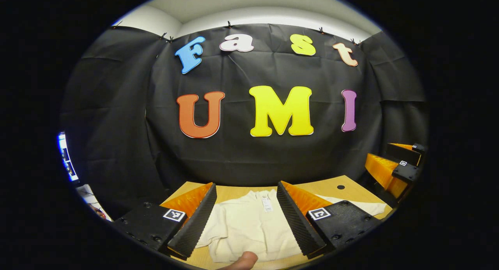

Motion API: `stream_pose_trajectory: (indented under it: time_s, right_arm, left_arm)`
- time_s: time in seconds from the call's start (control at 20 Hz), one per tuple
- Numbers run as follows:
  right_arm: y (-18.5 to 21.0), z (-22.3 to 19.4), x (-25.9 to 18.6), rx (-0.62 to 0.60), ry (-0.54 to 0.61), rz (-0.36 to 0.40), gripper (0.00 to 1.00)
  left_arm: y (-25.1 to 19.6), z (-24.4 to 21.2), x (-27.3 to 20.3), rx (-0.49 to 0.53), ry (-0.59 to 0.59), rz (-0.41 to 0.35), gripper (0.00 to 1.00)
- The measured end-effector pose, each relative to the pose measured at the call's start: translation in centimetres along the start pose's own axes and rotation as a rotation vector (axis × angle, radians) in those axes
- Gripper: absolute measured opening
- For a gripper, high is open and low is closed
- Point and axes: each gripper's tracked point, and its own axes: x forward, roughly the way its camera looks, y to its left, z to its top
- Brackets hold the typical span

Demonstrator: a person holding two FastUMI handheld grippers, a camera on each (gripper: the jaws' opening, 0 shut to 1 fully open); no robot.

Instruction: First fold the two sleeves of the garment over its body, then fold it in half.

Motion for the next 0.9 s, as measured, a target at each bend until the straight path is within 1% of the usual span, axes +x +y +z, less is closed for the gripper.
stream_pose_trajectory:
  time_s: [0.4,0.55,0.65,0.7,0.8,0.9]
  right_arm:
    - [0.3,-0.8,1.1,0.011,0.016,0.015,0.94]
    - [-0.8,-0.4,1.7,0.006,0.003,0.003,0.94]
    - [-2.7,-0.3,2.6,0.013,-0.004,-0.025,0.94]
    - [-4.3,-0.3,3.0,0.01,-0.006,-0.051,0.94]
    - [-8.1,-0.7,4.0,-0.006,-0.011,-0.107,0.92]
    - [-12.4,-1.4,4.7,-0.017,-0.006,-0.165,0.94]
  left_arm:
    - [-0.5,-0.7,0.7,-0.004,0.019,-0.011,0.98]
    - [-1.0,-0.6,0.8,-0.01,0.02,-0.016,0.98]
    - [-1.3,-0.4,0.8,-0.01,0.016,-0.015,0.98]
    - [-1.6,-0.2,0.7,-0.012,0.011,-0.016,0.98]
    - [-2.2,0.1,0.8,-0.013,0.007,-0.016,0.98]
    - [-3.0,0.3,0.8,-0.017,0.006,-0.018,0.98]
